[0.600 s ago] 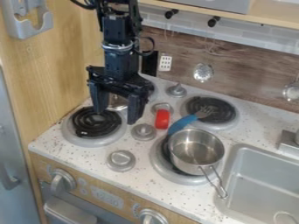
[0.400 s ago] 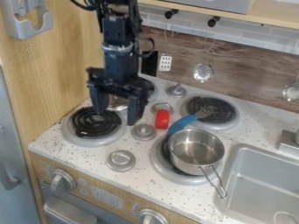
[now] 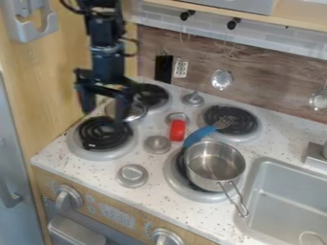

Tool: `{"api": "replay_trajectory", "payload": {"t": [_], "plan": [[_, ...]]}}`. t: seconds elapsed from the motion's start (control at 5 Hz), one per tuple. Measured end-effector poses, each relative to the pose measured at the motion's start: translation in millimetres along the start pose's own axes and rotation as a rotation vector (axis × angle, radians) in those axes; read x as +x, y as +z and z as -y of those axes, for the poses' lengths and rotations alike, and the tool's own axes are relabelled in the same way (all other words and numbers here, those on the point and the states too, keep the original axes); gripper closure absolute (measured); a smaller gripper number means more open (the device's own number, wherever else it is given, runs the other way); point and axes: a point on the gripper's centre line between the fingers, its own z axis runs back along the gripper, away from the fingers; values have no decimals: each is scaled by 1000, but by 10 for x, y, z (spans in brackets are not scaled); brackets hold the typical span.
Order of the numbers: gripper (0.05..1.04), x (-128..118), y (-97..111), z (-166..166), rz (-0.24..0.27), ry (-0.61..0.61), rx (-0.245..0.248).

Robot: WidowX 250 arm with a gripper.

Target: Covers the silver pot with the silver lid

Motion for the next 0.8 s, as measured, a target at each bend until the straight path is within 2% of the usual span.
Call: {"api": "replay_trajectory", "payload": {"t": [0.2, 0.4, 0.6, 0.8], "plan": [[84, 248, -108, -239, 63, 18, 19], [84, 445, -130, -442, 158, 42, 51], [84, 574, -139, -484, 211, 64, 63], [84, 737, -214, -563, 218, 81, 73]]}}
